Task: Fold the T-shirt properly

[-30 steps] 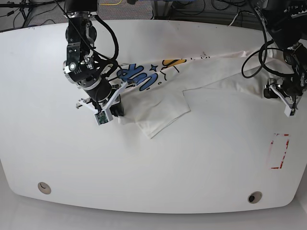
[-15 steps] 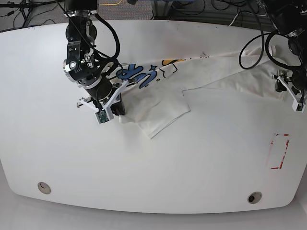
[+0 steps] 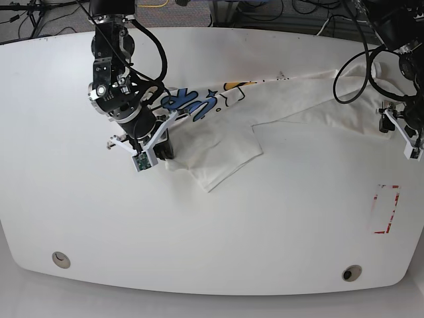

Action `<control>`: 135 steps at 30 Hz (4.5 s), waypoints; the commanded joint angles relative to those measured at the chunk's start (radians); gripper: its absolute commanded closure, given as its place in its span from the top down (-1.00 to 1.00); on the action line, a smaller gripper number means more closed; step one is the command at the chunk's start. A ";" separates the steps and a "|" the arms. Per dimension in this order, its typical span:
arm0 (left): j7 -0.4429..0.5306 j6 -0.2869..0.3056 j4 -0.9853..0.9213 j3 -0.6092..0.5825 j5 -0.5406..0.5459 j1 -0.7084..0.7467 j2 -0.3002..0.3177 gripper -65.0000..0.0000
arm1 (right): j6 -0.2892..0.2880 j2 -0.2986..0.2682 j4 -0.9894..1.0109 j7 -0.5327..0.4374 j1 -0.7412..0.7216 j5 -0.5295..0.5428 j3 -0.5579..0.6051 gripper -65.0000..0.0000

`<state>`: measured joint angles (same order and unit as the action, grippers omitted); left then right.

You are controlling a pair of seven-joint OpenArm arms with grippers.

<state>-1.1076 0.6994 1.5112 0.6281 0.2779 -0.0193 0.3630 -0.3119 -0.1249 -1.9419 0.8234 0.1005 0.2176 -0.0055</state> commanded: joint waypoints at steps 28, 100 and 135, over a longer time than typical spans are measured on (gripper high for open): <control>0.076 -0.001 -0.145 0.019 0.038 -0.126 0.070 0.10 | 0.000 -0.004 -0.020 -0.022 -0.006 0.006 -0.010 -0.97; 0.137 -0.001 -0.283 -0.127 0.009 -0.088 0.061 0.25 | 0.003 -0.010 -0.021 -0.021 -0.003 0.010 -0.020 -0.98; 0.170 -0.001 -0.423 -0.132 -0.029 -0.154 0.088 0.24 | 0.001 -0.011 -0.024 -0.020 0.016 0.018 -0.017 -0.97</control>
<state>-0.9237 0.7002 1.0760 0.4919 0.2684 -0.1654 0.4362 -0.3115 -0.1307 -1.9427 0.8238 0.1246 0.2226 -0.0216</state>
